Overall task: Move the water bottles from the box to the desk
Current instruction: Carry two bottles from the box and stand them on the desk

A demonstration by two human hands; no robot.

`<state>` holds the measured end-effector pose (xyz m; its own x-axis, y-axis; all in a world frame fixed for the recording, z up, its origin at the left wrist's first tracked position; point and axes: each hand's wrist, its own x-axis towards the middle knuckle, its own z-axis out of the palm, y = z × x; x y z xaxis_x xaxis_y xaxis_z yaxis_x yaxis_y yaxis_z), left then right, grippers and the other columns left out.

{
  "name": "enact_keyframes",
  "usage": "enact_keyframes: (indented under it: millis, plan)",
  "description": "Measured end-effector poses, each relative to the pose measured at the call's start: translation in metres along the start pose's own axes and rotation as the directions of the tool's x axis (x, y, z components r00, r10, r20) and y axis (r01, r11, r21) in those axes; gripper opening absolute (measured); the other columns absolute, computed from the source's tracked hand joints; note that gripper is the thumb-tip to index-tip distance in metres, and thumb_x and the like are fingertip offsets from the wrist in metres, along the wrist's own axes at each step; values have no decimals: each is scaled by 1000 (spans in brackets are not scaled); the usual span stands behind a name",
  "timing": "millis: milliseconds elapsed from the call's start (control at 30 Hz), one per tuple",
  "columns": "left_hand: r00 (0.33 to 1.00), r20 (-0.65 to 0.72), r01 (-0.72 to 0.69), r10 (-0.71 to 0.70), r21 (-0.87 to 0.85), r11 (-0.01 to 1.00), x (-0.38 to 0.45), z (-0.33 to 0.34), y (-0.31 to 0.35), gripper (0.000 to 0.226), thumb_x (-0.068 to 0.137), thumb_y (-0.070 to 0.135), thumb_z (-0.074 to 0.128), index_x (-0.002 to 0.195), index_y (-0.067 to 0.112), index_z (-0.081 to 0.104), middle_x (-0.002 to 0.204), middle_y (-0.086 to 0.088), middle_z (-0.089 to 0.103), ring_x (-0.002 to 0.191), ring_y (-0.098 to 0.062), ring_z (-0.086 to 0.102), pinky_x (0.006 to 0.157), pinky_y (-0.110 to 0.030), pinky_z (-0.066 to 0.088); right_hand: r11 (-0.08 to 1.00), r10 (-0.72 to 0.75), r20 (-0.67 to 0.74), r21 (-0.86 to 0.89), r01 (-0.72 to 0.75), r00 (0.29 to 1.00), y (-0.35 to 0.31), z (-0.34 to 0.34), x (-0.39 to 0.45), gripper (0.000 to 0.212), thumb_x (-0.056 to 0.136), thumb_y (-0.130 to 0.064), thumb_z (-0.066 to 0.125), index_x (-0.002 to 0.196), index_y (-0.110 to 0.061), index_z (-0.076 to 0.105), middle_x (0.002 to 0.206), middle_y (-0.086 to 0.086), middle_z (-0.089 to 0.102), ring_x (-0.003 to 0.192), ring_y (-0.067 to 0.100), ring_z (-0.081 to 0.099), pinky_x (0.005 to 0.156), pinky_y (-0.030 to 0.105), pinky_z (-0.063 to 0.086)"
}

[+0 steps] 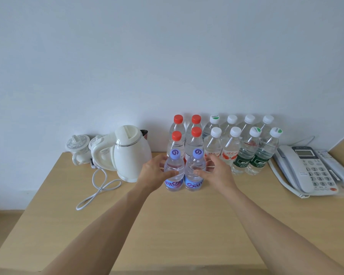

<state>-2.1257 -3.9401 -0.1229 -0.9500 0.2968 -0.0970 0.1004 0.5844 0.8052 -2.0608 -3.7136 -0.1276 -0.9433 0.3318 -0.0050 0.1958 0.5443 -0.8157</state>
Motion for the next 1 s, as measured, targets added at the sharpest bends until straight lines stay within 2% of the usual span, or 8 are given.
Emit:
enact_keyframes:
  millis: [233, 400, 567, 733, 833, 900, 1000]
  plan:
    - [1000, -11, 12, -12, -1, 1000, -7, 2, 4, 50, 78, 36, 82, 122, 26, 62, 104, 9, 71, 90, -3, 66, 65, -14, 46, 999, 19, -13, 26, -19, 1000, -2, 2, -6, 47, 73, -28, 88, 111, -19, 63, 104, -5, 69, 97, 13, 66, 88, 36, 56]
    - [1000, -23, 4, -4, -11, 1000, -12, 6, 5, 49, 82, 37, 79, 127, 26, 60, 104, 10, 66, 95, -13, 66, 74, -25, 49, 997, 66, -26, 46, -64, 997, -8, 4, -12, 51, 75, -26, 86, 119, -19, 63, 108, -4, 69, 100, 16, 66, 90, 35, 54]
    - [1000, -1, 16, -16, 14, 1000, -14, 11, 6, 45, 87, 40, 70, 128, 27, 56, 110, 6, 69, 102, -21, 65, 84, -37, 54, 995, 97, -19, -2, -97, 995, -15, 3, -16, 56, 77, -25, 84, 127, -19, 61, 115, -1, 69, 105, 19, 65, 94, 38, 52]
    - [1000, 13, 15, -16, 99, 995, -20, 12, 9, 55, 88, 36, 68, 136, 19, 49, 124, -2, 63, 110, -27, 60, 86, -36, 48, 986, 124, -14, -110, -124, 992, -22, 1, -29, 70, 79, -26, 81, 142, -22, 50, 130, 0, 63, 116, 20, 60, 96, 35, 49]
    - [998, 35, 39, -45, 168, 985, -24, 5, 12, 63, 81, 33, 65, 139, 21, 44, 130, -4, 55, 115, -31, 56, 83, -35, 43, 977, 123, -26, -171, -125, 992, -25, -5, -38, 65, 84, -30, 75, 143, -24, 49, 133, 1, 61, 120, 21, 58, 97, 35, 48]
    - [998, 2, 62, -64, 232, 971, -24, -4, 20, 59, 84, 34, 60, 138, 21, 42, 136, -7, 51, 120, -33, 53, 84, -37, 41, 973, 101, -30, -207, -105, 994, -28, -13, -41, 57, 87, -32, 70, 141, -22, 51, 131, 3, 63, 119, 23, 59, 95, 35, 48]
    - [996, -56, 77, -63, 307, 949, -22, -24, 41, 62, 94, 40, 59, 147, 17, 36, 148, -9, 42, 131, -33, 47, 98, -43, 41, 968, 70, -27, -239, -75, 997, -35, -30, -45, 44, 91, -31, 65, 133, -20, 55, 125, 5, 65, 114, 26, 60, 89, 34, 47]
